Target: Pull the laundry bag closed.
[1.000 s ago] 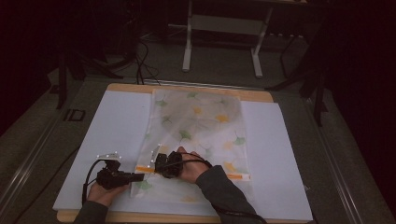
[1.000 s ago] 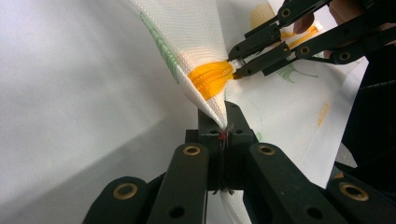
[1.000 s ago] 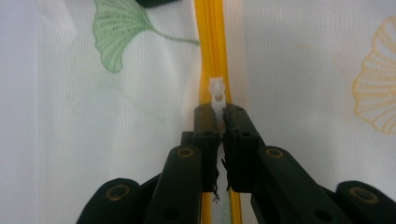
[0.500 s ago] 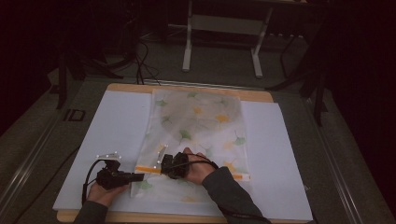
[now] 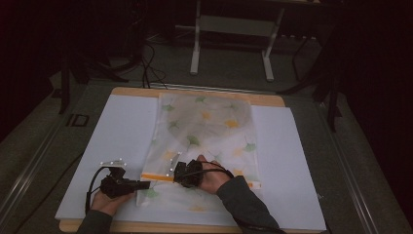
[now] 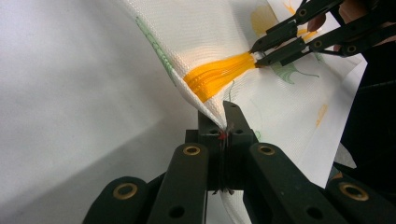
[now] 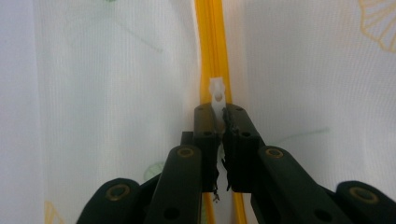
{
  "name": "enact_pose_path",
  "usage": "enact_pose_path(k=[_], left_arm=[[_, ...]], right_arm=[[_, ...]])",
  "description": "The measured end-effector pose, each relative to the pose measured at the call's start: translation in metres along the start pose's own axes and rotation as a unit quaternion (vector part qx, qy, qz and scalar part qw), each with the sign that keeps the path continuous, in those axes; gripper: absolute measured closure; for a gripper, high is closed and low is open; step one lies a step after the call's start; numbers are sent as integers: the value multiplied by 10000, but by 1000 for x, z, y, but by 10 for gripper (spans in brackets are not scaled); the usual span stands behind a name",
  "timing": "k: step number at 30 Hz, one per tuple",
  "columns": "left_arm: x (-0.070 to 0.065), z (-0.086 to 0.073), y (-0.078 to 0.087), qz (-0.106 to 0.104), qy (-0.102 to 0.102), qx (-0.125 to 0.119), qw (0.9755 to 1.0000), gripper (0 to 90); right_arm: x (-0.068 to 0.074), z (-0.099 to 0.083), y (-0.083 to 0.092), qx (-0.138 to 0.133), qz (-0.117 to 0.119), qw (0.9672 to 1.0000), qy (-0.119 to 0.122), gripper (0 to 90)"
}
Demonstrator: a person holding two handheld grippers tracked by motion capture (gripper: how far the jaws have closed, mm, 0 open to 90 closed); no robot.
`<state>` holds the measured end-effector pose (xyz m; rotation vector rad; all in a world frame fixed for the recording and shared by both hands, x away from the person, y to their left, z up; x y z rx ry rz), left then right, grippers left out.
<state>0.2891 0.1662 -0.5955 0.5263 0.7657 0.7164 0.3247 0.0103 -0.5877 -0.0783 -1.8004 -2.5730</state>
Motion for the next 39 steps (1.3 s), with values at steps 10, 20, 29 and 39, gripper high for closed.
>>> enact_pose_path(k=[10,20,29,39], left_arm=[[0,0,0,20,-9,5,10000,890],[1,0,0,9,-12,6,10000,891],[1,0,0,25,-5,-7,10000,891],[1,1,1,46,9,-40,10000,891]], right_arm=[[1,-11,4,-18,-32,10000,-32,846],[2,-19,8,43,-98,9999,-30,846],[1,-27,14,13,-126,9999,-82,846],[1,-34,17,6,-143,9998,-147,845]])
Point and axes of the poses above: each handheld gripper's, and its own axes: y roughly backward along the jaws, z roughly out of its top, x roughly to its left, the point moved 9 cm from there along -y, roughly forward along the jaws, and after that the axes turned 10 degrees about z, right-handed, at the moved point
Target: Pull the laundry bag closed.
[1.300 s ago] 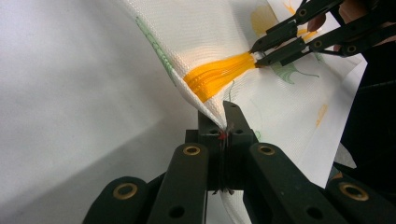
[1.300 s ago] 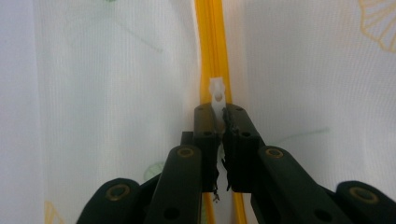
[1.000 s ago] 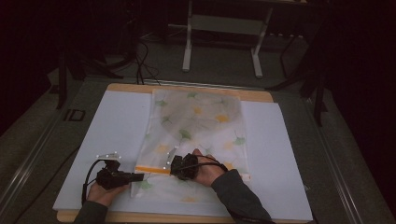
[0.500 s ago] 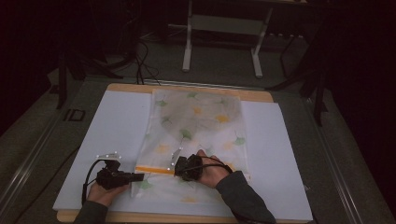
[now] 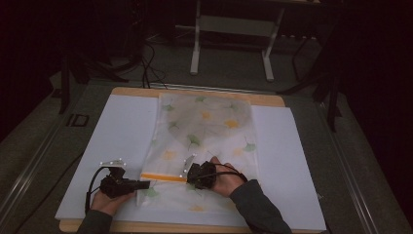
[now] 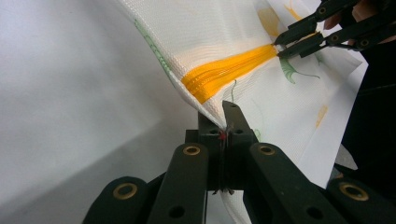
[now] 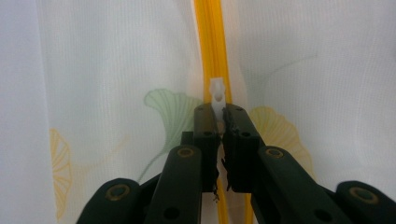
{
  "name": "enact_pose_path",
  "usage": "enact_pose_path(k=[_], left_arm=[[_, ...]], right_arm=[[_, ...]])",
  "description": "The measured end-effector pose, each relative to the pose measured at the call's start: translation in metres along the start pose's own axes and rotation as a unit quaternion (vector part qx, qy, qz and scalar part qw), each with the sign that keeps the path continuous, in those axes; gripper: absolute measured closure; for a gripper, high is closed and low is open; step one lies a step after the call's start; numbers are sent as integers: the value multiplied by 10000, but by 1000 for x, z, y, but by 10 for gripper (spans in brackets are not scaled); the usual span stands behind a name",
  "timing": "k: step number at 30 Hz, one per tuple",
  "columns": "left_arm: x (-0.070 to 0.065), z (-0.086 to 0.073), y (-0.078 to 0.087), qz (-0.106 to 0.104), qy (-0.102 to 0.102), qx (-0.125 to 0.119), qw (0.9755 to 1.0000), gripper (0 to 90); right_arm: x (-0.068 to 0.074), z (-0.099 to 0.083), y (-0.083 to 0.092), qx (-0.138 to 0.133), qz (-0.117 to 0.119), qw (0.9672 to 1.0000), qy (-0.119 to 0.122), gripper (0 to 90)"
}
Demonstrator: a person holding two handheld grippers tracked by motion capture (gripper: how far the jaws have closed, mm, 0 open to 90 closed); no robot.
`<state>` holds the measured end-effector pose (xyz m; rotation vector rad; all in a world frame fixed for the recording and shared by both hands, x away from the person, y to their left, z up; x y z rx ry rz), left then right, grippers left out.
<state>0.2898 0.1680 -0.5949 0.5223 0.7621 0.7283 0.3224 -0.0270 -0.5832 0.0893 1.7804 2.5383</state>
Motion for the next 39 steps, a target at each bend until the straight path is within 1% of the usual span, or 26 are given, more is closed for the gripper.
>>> enact_pose_path(k=[5,8,15,24,39], left_arm=[[0,0,0,8,-4,-5,10000,891],[0,0,0,9,0,-10,10000,891],[1,0,0,10,3,-16,10000,890],[1,0,1,11,1,-22,10000,891],[2,0,1,13,18,-28,10000,891]], right_arm=[[-1,-5,2,-6,-22,10000,-25,846],[-1,-7,4,57,-59,10000,-25,846],[0,-12,8,105,-81,9999,-33,846],[-2,-18,12,104,-134,9998,-51,846],[-5,-42,19,210,-191,9994,-197,846]])
Point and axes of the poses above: each handheld gripper's, and its own axes: y roughly backward along the jaws, z roughly out of its top, x roughly to its left, the point moved 9 cm from there along -y, roughly forward along the jaws, and after that the axes turned 10 degrees about z, right-handed, at the moved point
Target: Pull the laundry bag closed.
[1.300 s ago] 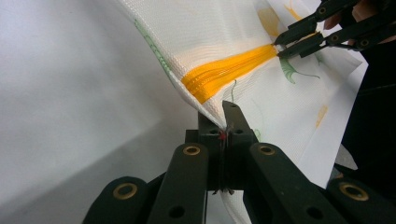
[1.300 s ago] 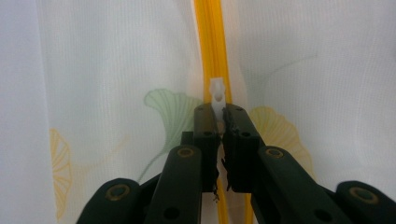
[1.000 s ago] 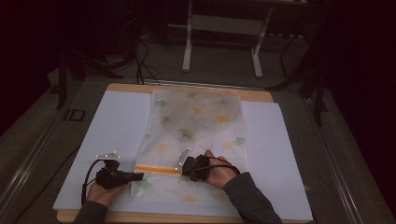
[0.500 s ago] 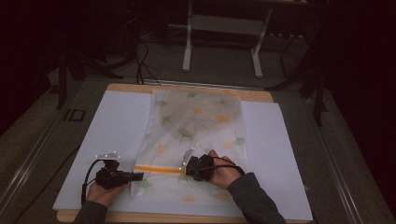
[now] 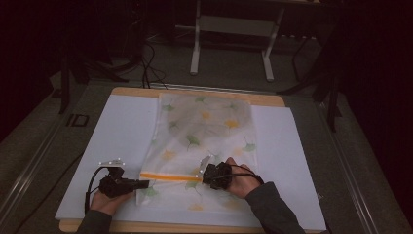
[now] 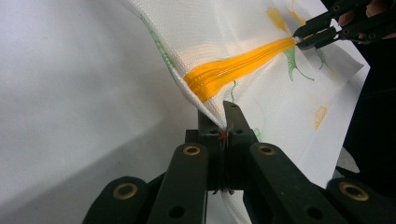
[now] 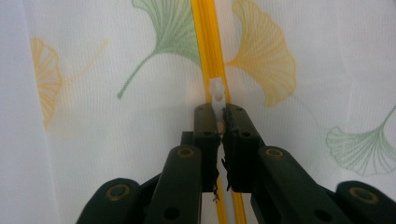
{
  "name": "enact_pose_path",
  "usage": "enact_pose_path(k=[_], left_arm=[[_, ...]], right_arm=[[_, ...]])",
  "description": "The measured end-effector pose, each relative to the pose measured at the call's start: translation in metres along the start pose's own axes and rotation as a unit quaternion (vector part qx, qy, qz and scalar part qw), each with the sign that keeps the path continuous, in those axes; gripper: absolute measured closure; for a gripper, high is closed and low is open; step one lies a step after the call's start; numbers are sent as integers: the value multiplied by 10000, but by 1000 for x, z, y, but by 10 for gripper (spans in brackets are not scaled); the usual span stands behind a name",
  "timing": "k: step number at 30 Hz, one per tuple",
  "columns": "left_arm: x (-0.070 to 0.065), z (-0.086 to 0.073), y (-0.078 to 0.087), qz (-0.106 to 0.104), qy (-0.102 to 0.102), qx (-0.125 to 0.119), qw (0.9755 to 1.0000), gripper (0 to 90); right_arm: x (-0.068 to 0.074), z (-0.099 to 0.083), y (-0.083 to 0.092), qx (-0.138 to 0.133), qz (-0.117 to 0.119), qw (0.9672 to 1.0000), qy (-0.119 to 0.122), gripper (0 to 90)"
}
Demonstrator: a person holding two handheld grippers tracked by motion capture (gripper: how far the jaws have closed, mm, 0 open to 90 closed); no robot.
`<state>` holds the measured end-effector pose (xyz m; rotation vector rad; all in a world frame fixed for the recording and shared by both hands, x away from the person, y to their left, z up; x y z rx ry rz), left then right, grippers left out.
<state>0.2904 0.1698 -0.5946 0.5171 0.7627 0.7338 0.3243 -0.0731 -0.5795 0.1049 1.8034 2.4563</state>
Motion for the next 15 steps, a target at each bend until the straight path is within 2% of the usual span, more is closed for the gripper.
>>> enact_pose_path(k=[15], left_arm=[[1,0,1,-11,18,-3,10000,890]], right_arm=[[-2,-13,2,45,-29,9999,-95,846]])
Point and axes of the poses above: each handheld gripper's, and its own axes: y roughly backward along the jaws, z roughly out of its top, x roughly to its left, the point moved 9 cm from there along -y, roughly forward along the jaws, and after that the axes turned 10 degrees about z, right-handed, at the moved point
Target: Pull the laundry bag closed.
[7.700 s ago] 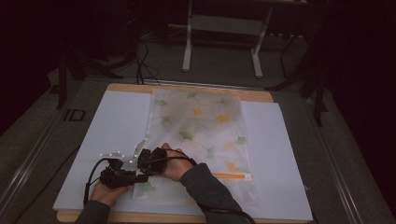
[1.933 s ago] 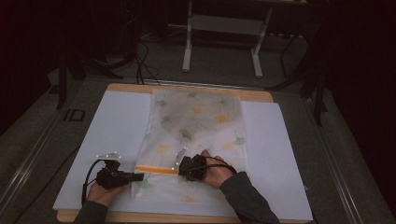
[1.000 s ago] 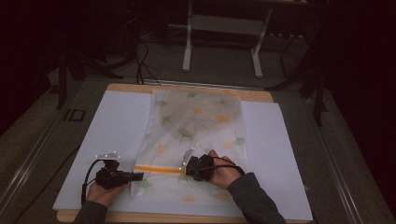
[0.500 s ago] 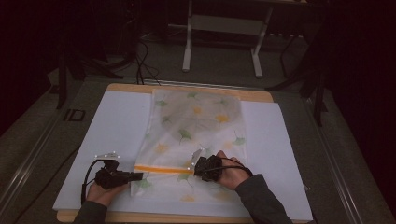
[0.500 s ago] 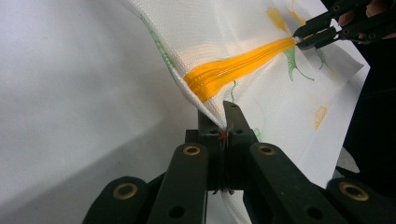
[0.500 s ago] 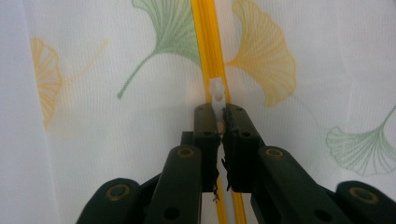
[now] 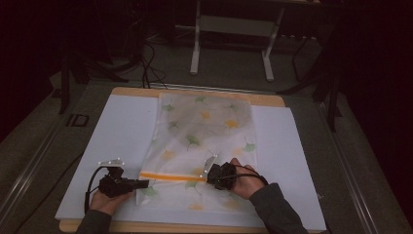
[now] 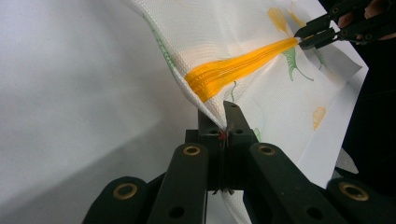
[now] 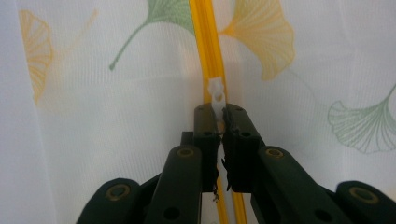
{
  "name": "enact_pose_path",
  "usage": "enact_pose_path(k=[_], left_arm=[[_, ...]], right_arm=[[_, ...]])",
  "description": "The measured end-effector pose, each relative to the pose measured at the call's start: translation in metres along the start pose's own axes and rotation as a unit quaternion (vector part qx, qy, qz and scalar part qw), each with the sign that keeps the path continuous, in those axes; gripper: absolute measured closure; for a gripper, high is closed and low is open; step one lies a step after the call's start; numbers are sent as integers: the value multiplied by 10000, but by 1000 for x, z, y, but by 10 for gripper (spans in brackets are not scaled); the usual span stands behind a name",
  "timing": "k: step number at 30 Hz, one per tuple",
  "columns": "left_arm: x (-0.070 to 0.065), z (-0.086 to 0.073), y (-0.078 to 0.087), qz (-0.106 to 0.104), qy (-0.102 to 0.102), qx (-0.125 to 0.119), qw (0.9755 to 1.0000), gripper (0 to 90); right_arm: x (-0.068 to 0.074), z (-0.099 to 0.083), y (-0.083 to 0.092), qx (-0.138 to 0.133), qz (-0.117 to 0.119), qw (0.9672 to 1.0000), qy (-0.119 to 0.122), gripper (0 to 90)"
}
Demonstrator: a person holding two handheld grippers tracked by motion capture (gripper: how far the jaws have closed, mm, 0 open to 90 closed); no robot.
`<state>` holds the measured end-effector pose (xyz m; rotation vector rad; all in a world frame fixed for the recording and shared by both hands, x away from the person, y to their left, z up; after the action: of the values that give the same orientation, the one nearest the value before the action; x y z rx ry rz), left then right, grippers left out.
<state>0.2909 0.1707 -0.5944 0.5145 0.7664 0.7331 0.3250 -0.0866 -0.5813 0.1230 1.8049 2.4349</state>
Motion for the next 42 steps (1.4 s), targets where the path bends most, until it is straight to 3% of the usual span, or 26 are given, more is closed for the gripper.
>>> enact_pose_path(k=[26,42], left_arm=[[2,1,1,0,37,-25,10000,890],[2,0,2,-3,22,-28,10000,890]], right_arm=[[-4,-27,7,-18,-25,9997,-224,846],[-11,-67,23,34,-3,9984,-567,845]])
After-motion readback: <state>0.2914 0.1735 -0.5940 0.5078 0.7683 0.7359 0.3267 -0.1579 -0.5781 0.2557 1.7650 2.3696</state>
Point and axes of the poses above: each handheld gripper's, and its own axes: y roughly backward along the jaws, z roughly out of its top, x roughly to its left, the point moved 9 cm from there along -y, roughly forward along the jaws, and after that the axes turned 10 degrees about z, right-handed, at the moved point
